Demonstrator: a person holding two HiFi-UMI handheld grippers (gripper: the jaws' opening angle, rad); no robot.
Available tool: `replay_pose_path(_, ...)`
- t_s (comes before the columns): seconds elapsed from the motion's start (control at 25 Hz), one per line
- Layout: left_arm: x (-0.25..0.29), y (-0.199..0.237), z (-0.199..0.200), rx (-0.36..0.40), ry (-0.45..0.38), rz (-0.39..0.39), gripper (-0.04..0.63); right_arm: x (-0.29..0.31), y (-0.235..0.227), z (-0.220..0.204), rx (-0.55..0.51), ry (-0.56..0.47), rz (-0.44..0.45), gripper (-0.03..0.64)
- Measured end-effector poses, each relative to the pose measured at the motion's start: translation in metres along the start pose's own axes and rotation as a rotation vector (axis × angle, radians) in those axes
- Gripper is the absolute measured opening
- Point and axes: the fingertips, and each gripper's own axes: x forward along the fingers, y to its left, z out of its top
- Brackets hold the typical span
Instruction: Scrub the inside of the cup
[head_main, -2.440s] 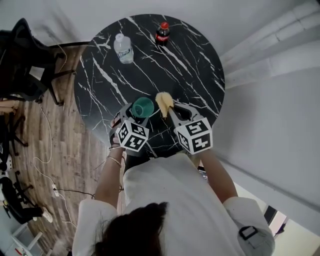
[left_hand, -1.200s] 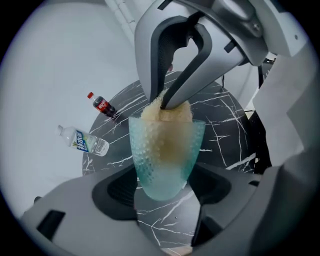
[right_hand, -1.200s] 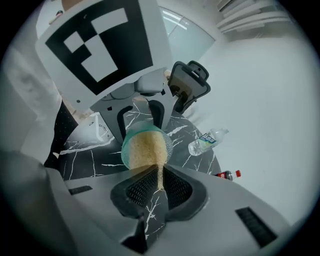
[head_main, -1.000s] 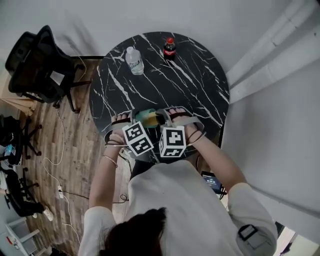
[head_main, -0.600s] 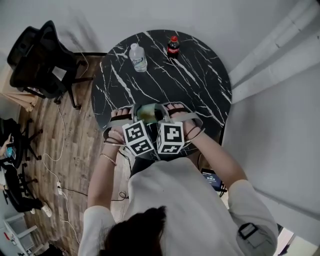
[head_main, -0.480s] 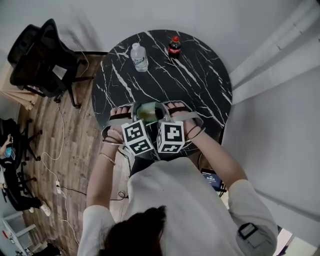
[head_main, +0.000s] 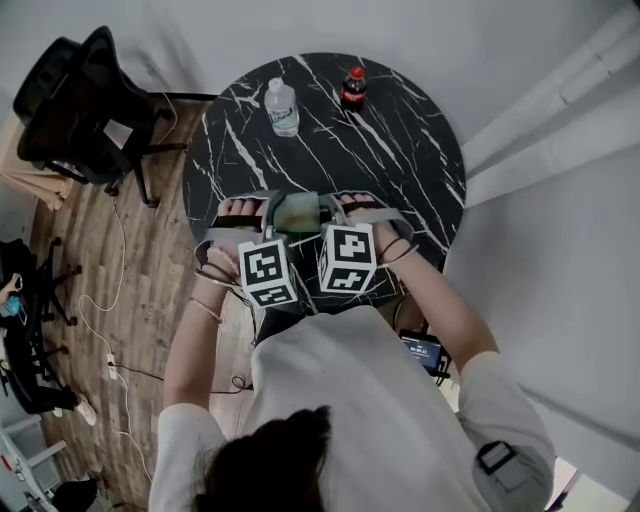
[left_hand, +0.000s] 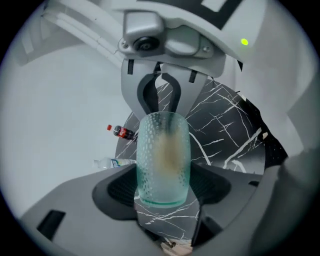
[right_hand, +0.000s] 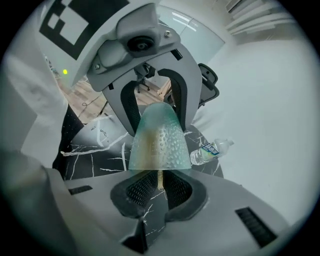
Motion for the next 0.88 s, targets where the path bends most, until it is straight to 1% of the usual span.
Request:
replay_pose_path(0.16,-0.005,0.002,0.002,0.040,-0.026,0.028,0.324,-0.010,0.005,-0.001,0.090,-0.036,0.144,0.051)
replay_pose_path(0.36,-0.006,-0.003,0.000,0.082,-0.015,0.037,0.324,-0.021,0.021,0.001,0.231,-0.091,0.357,0.051)
replay_pose_path(0.52,-0.007,-0.005,-0.006,0.096,0.003,0.047,0.324,-0.031,0.027,0.010,0.380,-0.171,0.514,0.051)
replay_pose_path(0.72,-0.009,-0.007,-0.011,0.125,0.031,0.050,0.324,-0.041,0.033,0.024,0.524,-0.267,0.633,0.051)
replay_pose_path(0.88,-0.010,-0.010,-0.019,0.117,0.072,0.045,0.322,-0.047,0.037,0.039,0.635,-0.327,0.713,0.051)
